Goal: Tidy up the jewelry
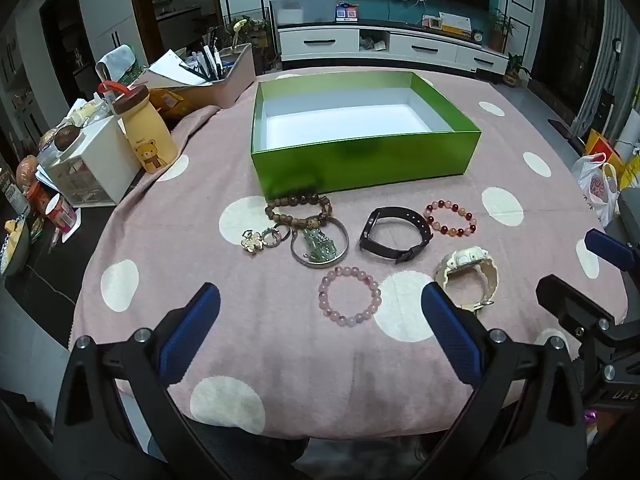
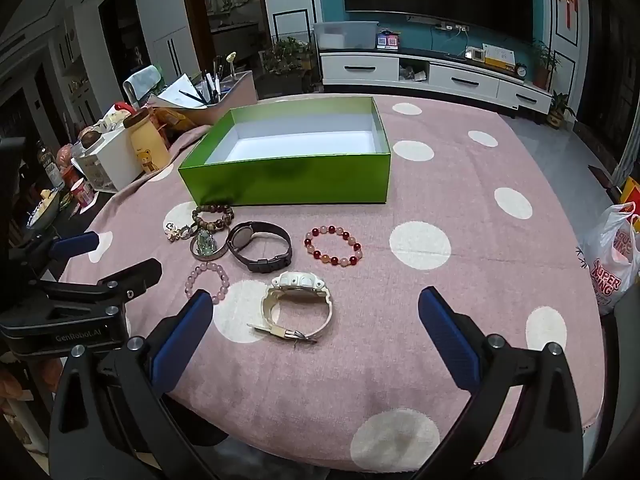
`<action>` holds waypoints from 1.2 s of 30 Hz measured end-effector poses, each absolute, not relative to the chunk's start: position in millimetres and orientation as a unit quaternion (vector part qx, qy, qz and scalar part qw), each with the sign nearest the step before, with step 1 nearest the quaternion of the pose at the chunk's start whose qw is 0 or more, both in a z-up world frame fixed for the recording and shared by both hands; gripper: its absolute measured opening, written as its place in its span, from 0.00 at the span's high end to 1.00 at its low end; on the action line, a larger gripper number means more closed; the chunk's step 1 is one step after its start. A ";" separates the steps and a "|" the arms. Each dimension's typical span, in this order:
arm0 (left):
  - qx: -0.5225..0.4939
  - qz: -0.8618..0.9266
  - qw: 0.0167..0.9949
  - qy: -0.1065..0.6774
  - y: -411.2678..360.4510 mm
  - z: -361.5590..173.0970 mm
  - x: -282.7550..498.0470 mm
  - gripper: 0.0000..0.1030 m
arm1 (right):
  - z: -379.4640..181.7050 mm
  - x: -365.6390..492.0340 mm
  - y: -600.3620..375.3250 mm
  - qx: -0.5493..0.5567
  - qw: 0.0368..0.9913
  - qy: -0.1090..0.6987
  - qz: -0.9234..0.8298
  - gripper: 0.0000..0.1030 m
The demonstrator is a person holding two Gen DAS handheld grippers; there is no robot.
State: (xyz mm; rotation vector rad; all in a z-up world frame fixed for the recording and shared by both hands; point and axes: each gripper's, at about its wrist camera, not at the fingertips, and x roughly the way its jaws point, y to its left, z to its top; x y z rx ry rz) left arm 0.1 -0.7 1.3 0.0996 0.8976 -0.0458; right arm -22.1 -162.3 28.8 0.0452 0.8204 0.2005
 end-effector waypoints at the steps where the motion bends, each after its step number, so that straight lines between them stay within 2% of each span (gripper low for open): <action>1: 0.040 -0.030 0.900 0.434 2.1 1.5 -0.2 0.02 | 28.5 -21.8 -162.0 0.021 0.911 0.399 0.097 0.01; 36: 0.041 -0.023 0.896 0.441 4.9 -7.0 -0.6 0.02 | 29.9 -22.9 -153.7 0.015 0.911 0.400 0.105 0.01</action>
